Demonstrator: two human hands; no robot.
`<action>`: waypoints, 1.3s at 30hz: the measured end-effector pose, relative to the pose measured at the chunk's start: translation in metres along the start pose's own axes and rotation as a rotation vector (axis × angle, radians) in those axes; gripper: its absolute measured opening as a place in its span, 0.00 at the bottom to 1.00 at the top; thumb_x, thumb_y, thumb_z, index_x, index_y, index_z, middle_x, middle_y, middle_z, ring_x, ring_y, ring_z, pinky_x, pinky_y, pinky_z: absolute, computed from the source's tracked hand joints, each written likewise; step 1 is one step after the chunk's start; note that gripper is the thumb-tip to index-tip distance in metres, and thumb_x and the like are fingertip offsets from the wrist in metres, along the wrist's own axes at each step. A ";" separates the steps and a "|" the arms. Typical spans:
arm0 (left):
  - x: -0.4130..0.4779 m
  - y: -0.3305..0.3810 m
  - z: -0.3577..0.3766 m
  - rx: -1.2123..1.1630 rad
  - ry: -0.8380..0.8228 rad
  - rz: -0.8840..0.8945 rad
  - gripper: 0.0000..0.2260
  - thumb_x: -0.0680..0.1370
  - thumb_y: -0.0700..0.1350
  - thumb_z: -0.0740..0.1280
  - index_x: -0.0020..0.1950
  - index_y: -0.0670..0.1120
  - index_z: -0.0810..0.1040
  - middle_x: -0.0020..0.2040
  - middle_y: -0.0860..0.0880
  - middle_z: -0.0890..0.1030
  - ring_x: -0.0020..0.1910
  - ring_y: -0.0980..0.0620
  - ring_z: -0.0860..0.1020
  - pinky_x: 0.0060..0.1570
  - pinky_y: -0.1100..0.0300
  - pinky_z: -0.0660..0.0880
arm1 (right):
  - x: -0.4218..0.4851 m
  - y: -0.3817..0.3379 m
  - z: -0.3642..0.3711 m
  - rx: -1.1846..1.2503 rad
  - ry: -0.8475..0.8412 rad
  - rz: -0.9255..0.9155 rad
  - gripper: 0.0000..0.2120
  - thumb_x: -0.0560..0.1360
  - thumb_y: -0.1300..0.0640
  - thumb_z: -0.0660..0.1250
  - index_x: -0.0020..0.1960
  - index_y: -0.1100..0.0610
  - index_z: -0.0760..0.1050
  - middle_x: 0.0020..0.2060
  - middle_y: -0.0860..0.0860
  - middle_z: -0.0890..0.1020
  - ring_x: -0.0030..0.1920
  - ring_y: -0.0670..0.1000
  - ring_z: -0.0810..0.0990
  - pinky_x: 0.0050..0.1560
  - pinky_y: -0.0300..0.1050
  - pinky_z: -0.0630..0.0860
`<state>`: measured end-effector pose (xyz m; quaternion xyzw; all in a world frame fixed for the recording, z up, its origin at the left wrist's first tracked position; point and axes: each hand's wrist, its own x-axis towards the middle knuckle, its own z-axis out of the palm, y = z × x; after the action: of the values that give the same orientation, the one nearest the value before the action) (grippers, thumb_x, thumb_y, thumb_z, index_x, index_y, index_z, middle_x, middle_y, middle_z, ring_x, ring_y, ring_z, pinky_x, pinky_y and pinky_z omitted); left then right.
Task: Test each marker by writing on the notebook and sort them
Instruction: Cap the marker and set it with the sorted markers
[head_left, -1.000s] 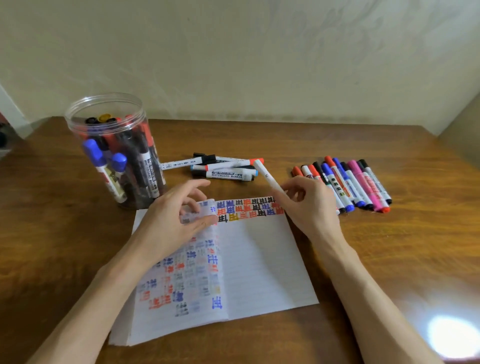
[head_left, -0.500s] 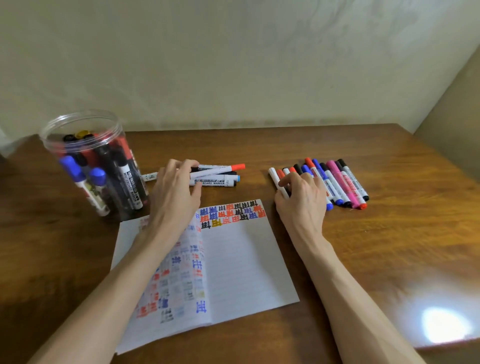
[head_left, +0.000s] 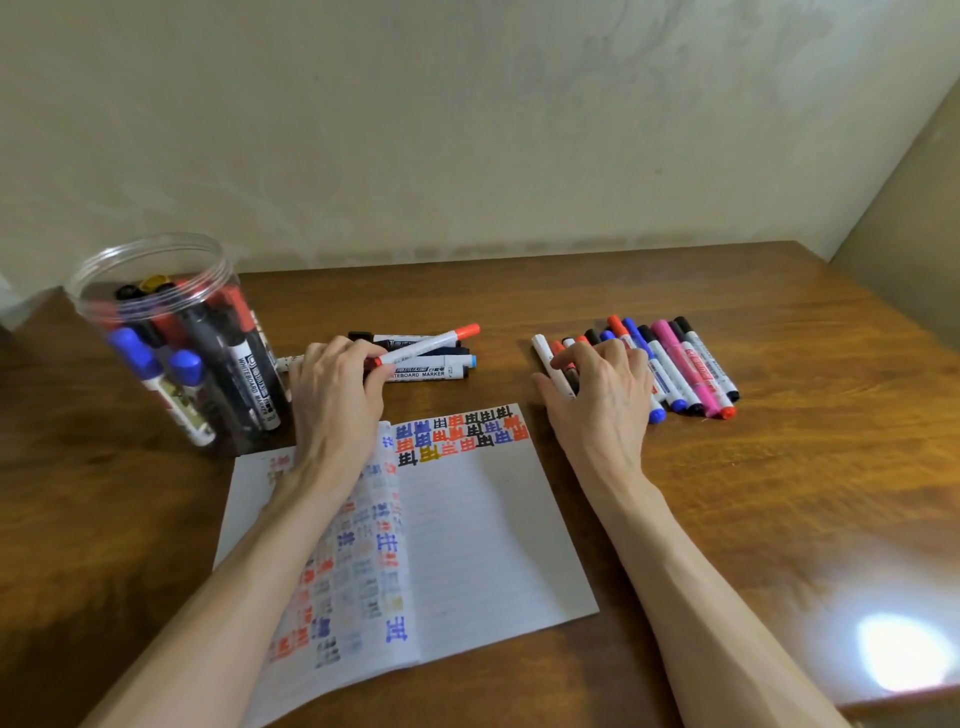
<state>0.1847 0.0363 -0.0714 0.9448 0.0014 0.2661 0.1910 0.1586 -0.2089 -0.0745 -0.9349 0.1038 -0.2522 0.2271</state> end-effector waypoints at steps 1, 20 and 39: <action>-0.001 0.001 -0.002 -0.029 0.007 0.002 0.12 0.79 0.47 0.73 0.60 0.45 0.83 0.52 0.47 0.83 0.53 0.47 0.77 0.56 0.51 0.70 | -0.001 -0.001 0.000 0.035 0.018 -0.023 0.16 0.77 0.47 0.77 0.61 0.52 0.81 0.57 0.54 0.79 0.61 0.56 0.73 0.58 0.50 0.71; -0.065 0.004 -0.058 -0.520 -0.344 0.102 0.29 0.71 0.59 0.75 0.70 0.58 0.72 0.54 0.62 0.78 0.50 0.61 0.80 0.41 0.70 0.79 | -0.019 -0.031 -0.002 0.464 -0.029 -0.425 0.10 0.78 0.52 0.76 0.56 0.55 0.85 0.41 0.45 0.83 0.39 0.44 0.79 0.39 0.37 0.75; -0.065 -0.007 -0.062 -0.593 -0.338 0.215 0.14 0.81 0.53 0.63 0.57 0.46 0.82 0.47 0.62 0.82 0.47 0.61 0.81 0.43 0.67 0.77 | -0.047 -0.063 -0.010 1.022 -0.595 -0.194 0.11 0.82 0.57 0.70 0.46 0.62 0.85 0.36 0.55 0.86 0.35 0.48 0.83 0.38 0.41 0.77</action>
<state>0.0986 0.0586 -0.0583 0.8737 -0.2068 0.1133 0.4256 0.1189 -0.1434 -0.0568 -0.7429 -0.1846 -0.0173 0.6432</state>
